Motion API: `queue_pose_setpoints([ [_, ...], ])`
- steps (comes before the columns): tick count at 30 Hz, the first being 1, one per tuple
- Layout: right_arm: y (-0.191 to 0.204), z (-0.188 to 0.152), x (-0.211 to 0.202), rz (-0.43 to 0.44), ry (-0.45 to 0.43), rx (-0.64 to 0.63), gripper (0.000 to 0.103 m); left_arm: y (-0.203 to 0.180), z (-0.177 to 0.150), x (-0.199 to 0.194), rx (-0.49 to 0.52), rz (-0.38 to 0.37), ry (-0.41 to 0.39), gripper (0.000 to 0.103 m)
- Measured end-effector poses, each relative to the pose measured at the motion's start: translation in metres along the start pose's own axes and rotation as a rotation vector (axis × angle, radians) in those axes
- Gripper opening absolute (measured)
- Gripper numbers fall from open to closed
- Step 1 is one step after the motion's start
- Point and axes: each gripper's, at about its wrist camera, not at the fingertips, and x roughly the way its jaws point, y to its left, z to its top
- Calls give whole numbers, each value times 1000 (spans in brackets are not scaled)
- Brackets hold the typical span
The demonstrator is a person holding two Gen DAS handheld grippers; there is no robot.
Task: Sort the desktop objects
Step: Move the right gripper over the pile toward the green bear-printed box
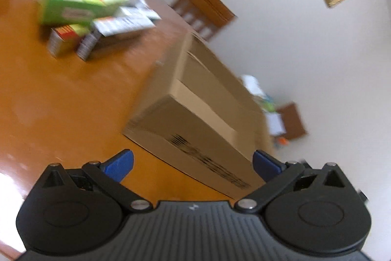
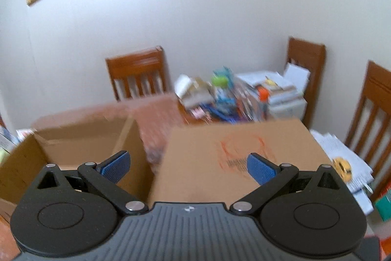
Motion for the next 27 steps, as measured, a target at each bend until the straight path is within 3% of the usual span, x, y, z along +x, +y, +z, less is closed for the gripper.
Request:
queue_pose_setpoints([
  [10, 64, 58, -36, 268, -127, -125, 103, -20, -12, -21, 53, 113, -30, 103],
  [14, 101, 69, -35, 326, -57, -201, 103, -10, -7, -32, 85, 223, -80, 103],
  [19, 138, 67, -25, 484, 48, -207, 103, -2, -2, -60, 152, 322, -161, 103],
  [24, 178, 60, -36, 491, 50, -239, 103, 23, 35, -71, 167, 363, -175, 103],
  [27, 206, 56, -36, 450, 39, -288, 103, 37, 60, -70, 251, 411, -180, 103],
])
